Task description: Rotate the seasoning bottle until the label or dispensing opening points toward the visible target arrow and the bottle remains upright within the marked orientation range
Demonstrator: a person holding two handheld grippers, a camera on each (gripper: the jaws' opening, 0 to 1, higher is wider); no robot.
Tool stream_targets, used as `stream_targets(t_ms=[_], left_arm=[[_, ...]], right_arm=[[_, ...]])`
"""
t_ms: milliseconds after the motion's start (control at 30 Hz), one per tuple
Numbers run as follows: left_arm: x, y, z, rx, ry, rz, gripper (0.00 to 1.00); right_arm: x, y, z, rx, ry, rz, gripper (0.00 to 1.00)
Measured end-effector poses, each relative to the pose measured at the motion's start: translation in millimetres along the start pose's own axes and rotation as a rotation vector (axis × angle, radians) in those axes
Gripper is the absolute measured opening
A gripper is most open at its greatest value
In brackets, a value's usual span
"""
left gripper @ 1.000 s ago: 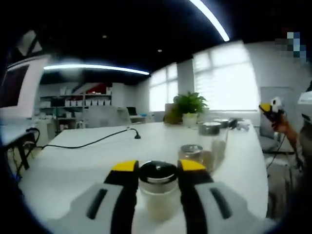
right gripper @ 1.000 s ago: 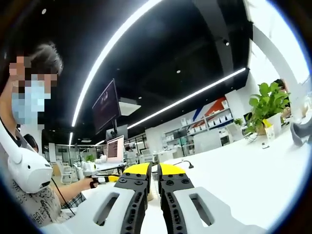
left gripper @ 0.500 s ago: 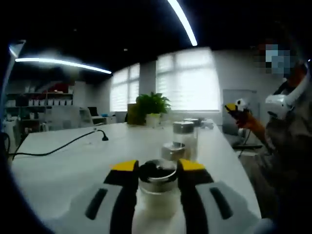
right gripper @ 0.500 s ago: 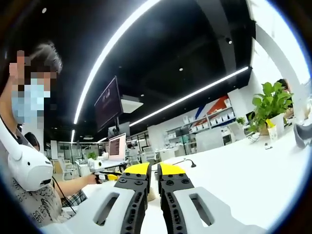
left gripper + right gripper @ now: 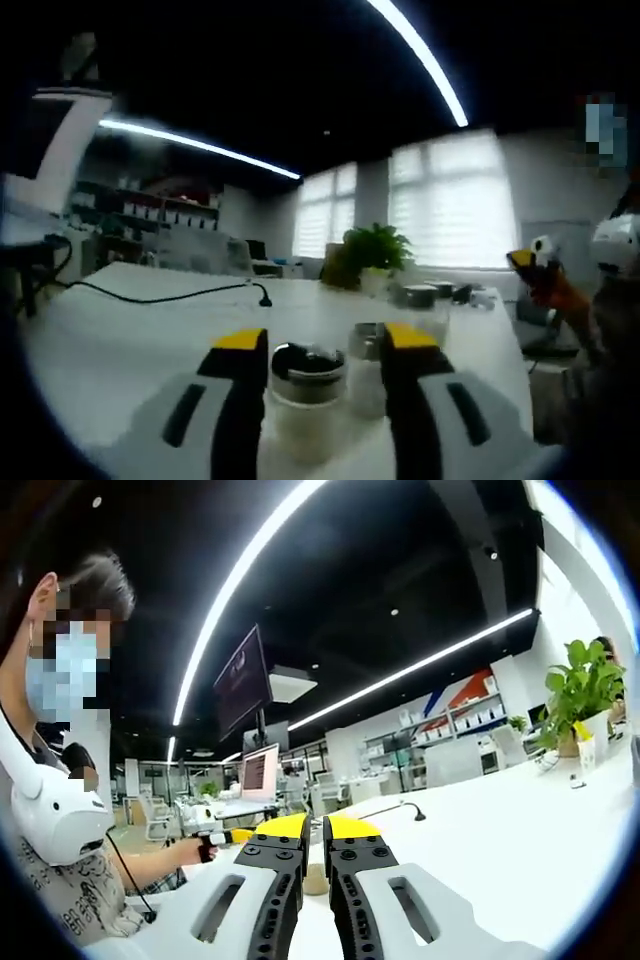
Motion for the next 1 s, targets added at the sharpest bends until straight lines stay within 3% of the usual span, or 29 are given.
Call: stream_targets(t_ms=[100, 200, 333, 467, 567, 700, 800, 900, 1000], left_arm=[[4.9, -6.4, 4, -0.024, -0.114, -0.062, 0.57], [9.3, -6.3, 8, -0.020, -0.221, -0.109, 0.59], [3.0, -0.9, 7, 0.004, -0.271, -0.136, 0.60], [-5.3, -4.2, 9, -0.019, -0.297, -0.125, 0.60], [-5.6, -0.8, 11, 0.031, -0.353, -0.203, 0.61], [-6.6, 0.7, 15, 0.013, -0.364, -0.173, 0.55], [-3.1, 3.4, 18, 0.032, -0.381, -0.168, 0.50], [-4.2, 5.9, 19, 0.036, -0.331, -0.109, 0.46], [-0.5, 5.0, 20, 0.030, -0.326, -0.088, 0.42]], right_arm=[[-3, 0.6, -8, 0.009, -0.033, 0.014, 0.04], [-5, 0.7, -13, -0.004, -0.058, 0.014, 0.04], [-5, 2.6, -15, -0.016, -0.079, 0.008, 0.04], [-12, 2.1, -10, -0.024, -0.070, 0.002, 0.03], [-16, -0.2, -3, -0.040, -0.046, -0.004, 0.03], [-19, -0.4, 1, -0.036, -0.032, -0.006, 0.03], [-20, -0.3, 1, -0.029, -0.028, -0.002, 0.03], [-20, -1.9, 1, -0.041, -0.027, -0.004, 0.03], [-21, -1.2, 1, -0.044, -0.021, -0.007, 0.03]])
Point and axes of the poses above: the point that each gripper's makers call its tool centre point, and the gripper's own axes: z roughly backward along the fingers, x roughly to its left, y roughly out of its underside, the point moved 6 cm from there along z, roughly backward along the fingers, and after that the axes turned 6 degrees about -x, right-handed, at the moved point
